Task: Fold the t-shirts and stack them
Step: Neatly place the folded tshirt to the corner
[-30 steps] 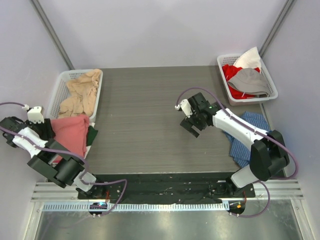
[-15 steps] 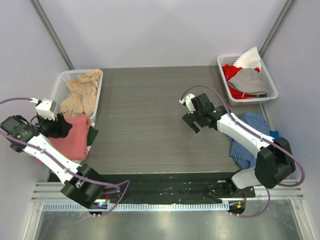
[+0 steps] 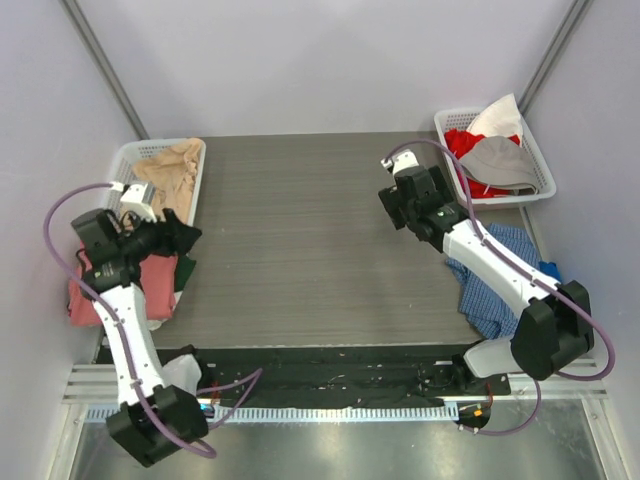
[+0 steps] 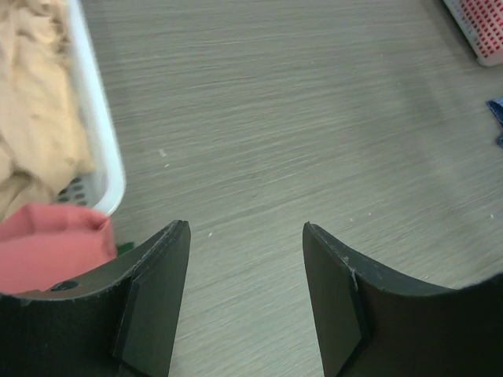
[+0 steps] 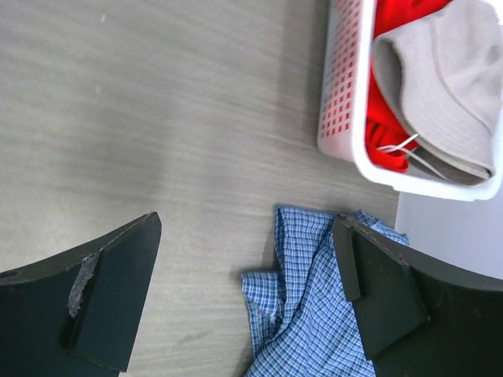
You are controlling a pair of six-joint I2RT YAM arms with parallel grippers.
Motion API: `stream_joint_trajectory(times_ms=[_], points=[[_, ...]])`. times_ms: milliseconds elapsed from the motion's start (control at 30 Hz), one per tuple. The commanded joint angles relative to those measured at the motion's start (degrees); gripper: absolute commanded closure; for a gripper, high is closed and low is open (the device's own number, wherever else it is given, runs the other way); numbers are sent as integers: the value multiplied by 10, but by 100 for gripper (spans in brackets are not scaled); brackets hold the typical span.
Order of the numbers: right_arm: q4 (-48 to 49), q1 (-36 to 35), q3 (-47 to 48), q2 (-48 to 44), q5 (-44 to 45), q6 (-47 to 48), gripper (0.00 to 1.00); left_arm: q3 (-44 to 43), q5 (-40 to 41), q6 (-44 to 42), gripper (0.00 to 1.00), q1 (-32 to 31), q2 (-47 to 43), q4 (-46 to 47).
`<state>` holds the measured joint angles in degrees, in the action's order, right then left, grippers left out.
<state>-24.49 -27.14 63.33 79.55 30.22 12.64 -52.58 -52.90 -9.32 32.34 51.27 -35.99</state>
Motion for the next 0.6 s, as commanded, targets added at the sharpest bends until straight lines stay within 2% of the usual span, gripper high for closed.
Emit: stream_joint_trajectory(times_ms=[0,33,133,233,500,567], points=[[51,3,35,-4,48,-32,0,-30,159,131,37,-123,44,122],[52,3,37,-2,60,-35,0,-35,190,147,37,-170,55,128],[63,5,38,-3,76,-36,0,-57,307,156,38,-256,104,151],[74,5,37,-11,79,-38,0,-89,390,149,38,-313,157,164],[139,14,19,-40,102,-36,0,-131,524,132,38,-371,226,245],[152,14,16,-39,107,-39,0,-131,586,133,38,-394,233,264]])
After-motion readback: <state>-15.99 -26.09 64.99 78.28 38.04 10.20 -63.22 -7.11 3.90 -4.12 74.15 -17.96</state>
